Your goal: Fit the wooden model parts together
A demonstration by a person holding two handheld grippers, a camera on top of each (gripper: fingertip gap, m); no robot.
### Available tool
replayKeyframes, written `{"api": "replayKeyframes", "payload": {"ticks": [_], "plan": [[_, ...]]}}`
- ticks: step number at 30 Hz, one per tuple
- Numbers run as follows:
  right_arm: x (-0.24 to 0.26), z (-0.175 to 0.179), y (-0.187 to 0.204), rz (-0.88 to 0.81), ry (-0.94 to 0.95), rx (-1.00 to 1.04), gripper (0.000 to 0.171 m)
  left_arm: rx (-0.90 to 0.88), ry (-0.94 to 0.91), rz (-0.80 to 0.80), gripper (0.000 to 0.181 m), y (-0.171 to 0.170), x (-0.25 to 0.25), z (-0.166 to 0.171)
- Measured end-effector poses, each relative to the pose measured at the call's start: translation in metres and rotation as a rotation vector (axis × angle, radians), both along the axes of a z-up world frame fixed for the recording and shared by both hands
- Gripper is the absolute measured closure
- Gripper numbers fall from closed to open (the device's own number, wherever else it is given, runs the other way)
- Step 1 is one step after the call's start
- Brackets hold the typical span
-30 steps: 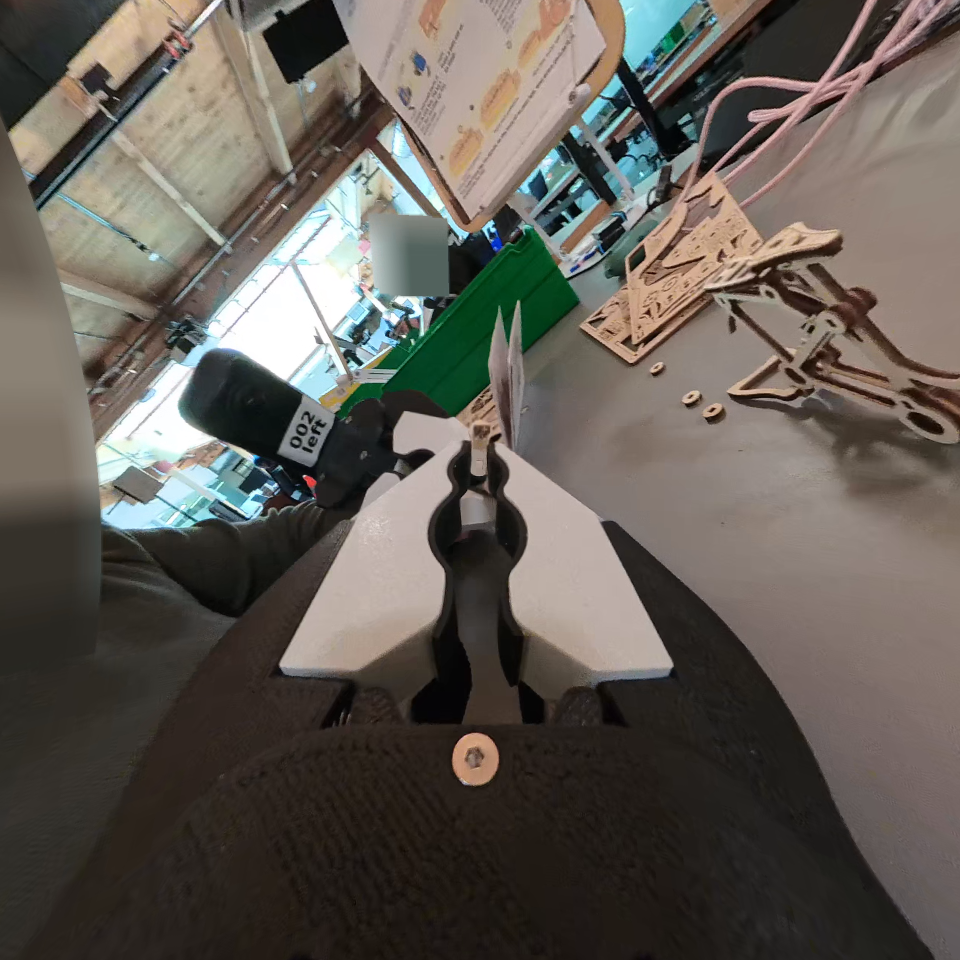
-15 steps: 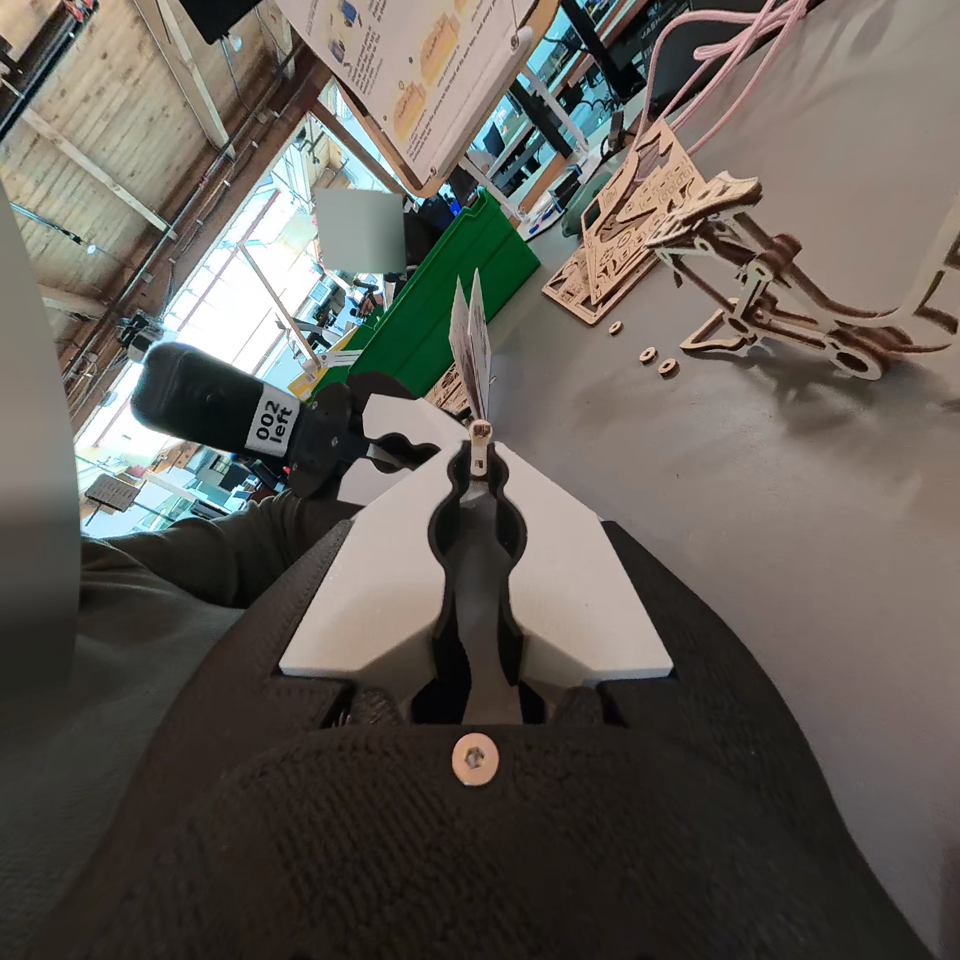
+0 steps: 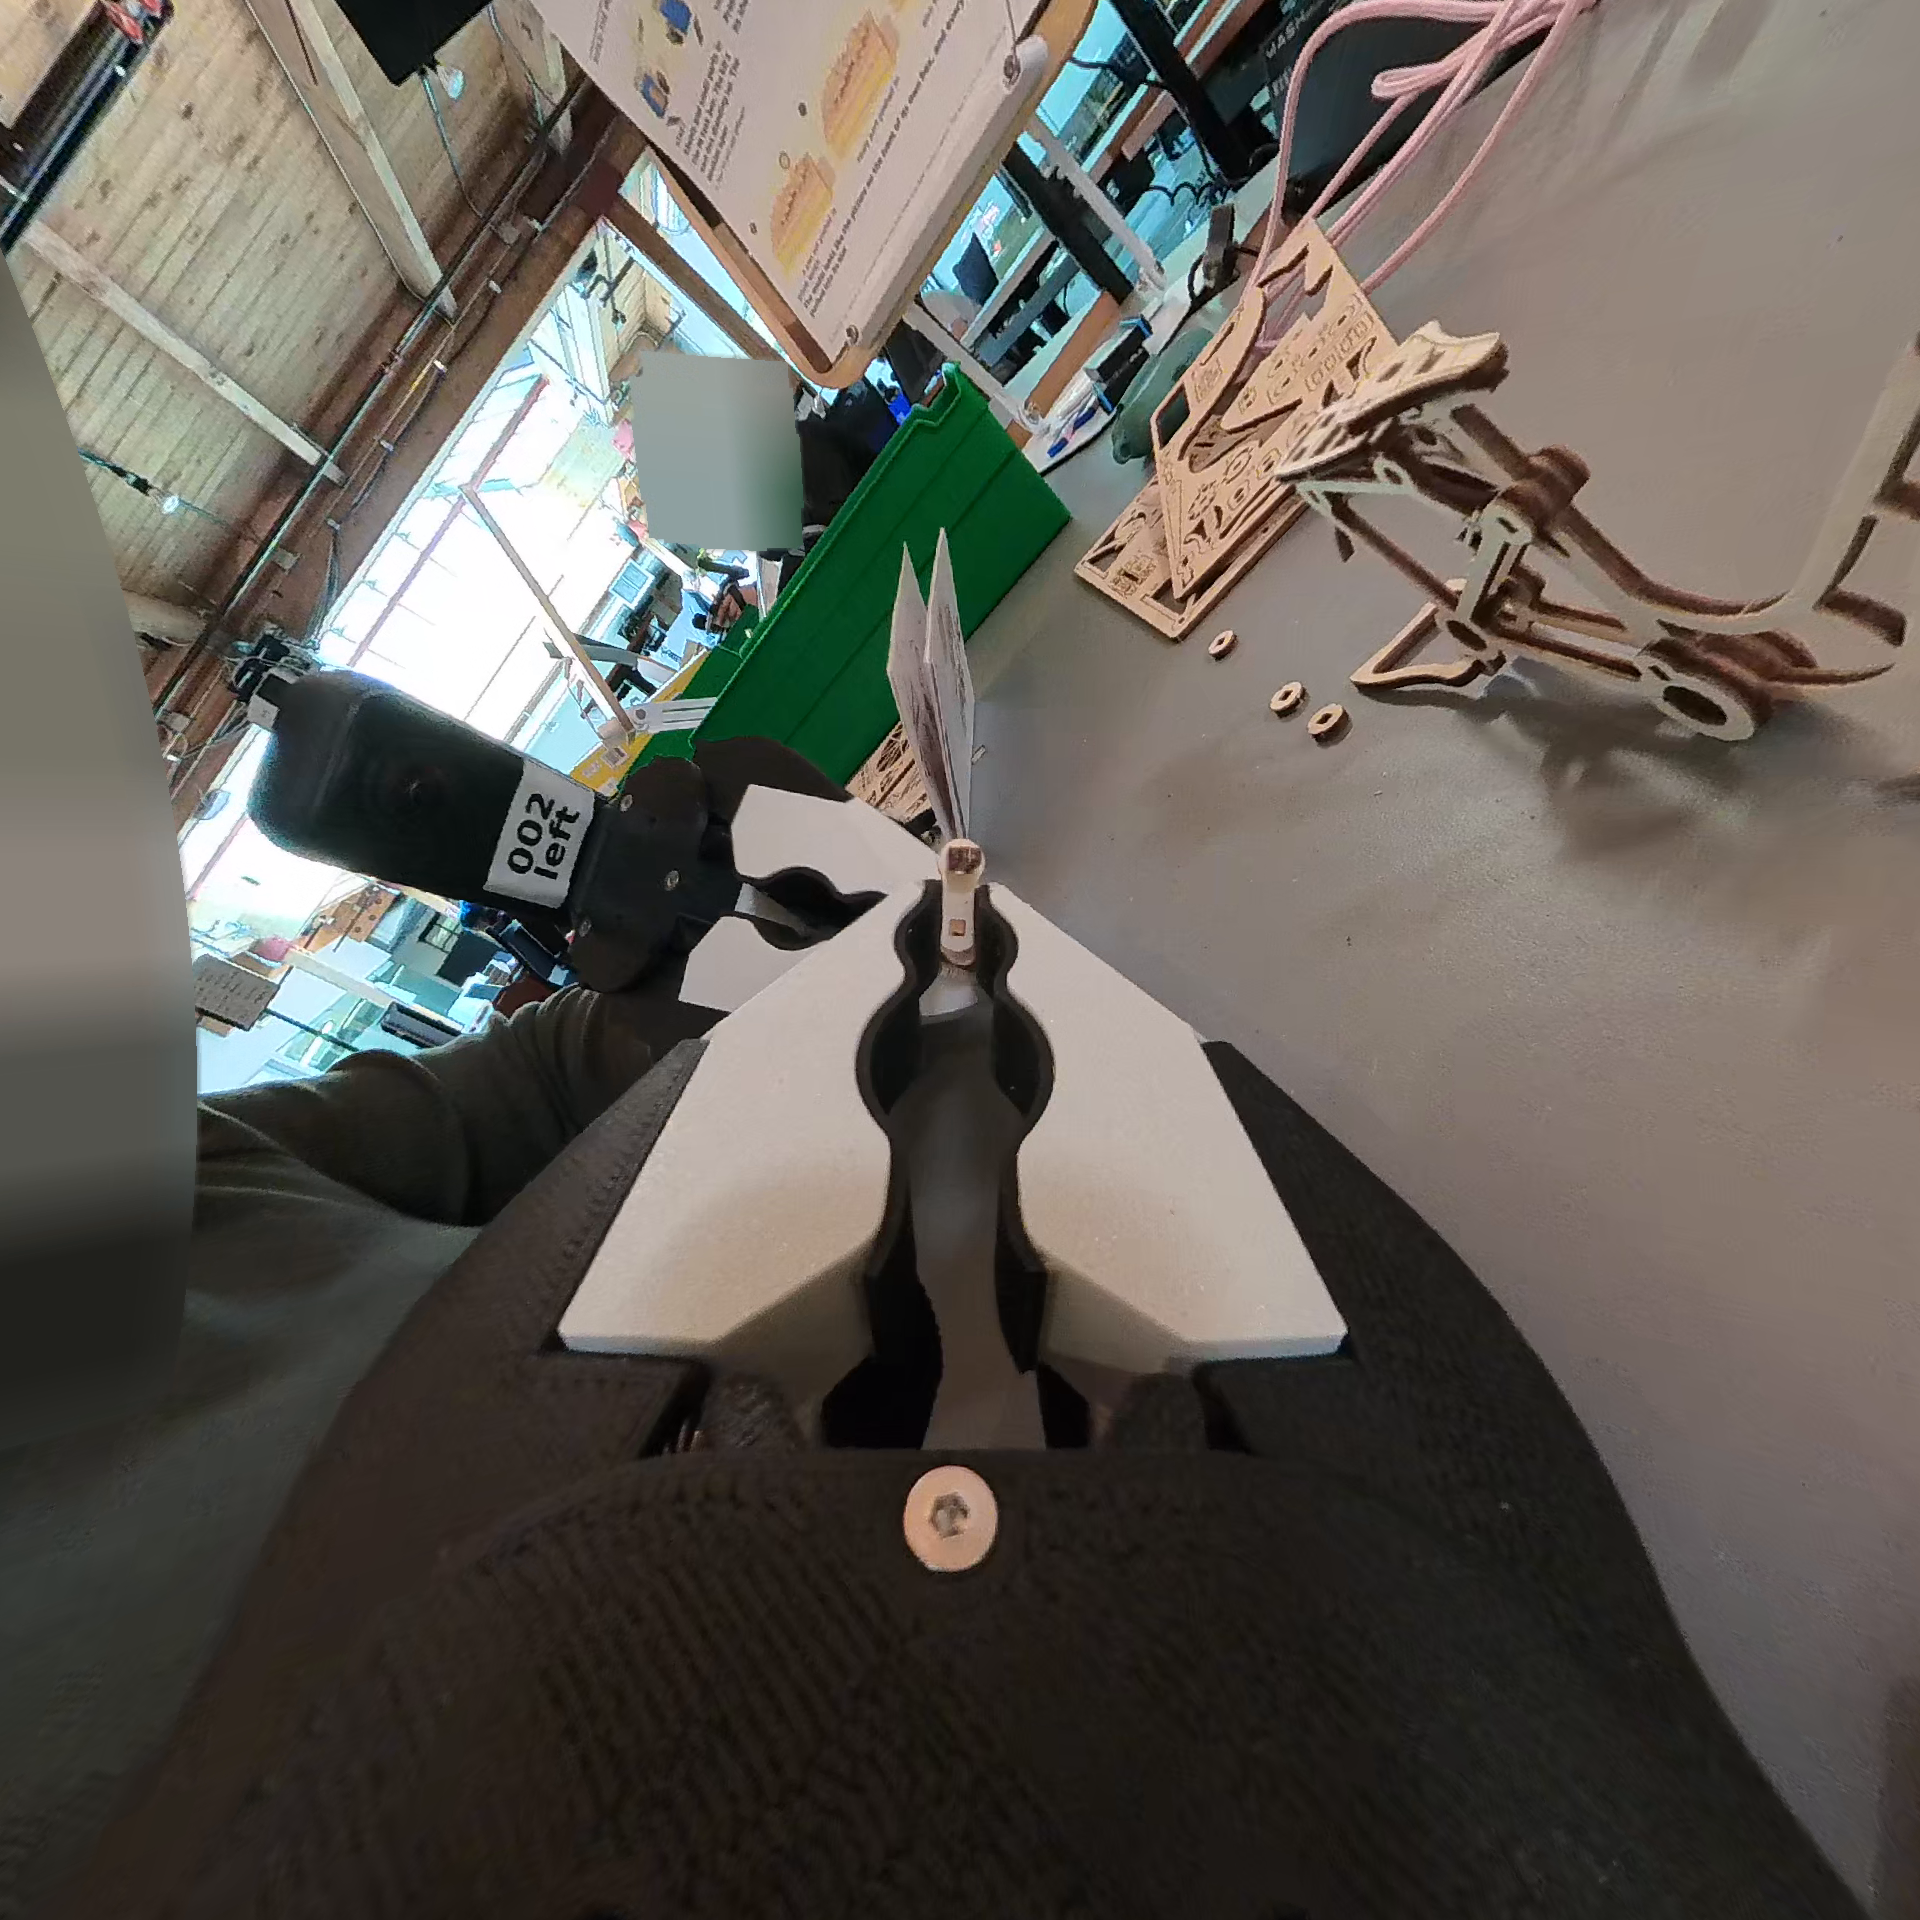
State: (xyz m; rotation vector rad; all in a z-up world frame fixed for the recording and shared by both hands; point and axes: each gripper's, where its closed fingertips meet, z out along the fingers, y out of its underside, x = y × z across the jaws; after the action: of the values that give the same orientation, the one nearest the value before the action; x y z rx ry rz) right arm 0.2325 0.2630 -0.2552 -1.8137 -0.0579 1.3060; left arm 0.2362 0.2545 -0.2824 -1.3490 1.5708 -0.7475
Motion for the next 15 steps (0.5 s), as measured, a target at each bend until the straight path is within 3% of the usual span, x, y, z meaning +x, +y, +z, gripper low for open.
{"api": "replayKeyframes", "payload": {"ticks": [15], "plan": [[0.0001, -0.0039, 0.001, -0.035, -0.072, 0.015, 0.167, -0.008, 0.02, 0.014, 0.181, 0.0025, 0.0005, -0.0028]]}}
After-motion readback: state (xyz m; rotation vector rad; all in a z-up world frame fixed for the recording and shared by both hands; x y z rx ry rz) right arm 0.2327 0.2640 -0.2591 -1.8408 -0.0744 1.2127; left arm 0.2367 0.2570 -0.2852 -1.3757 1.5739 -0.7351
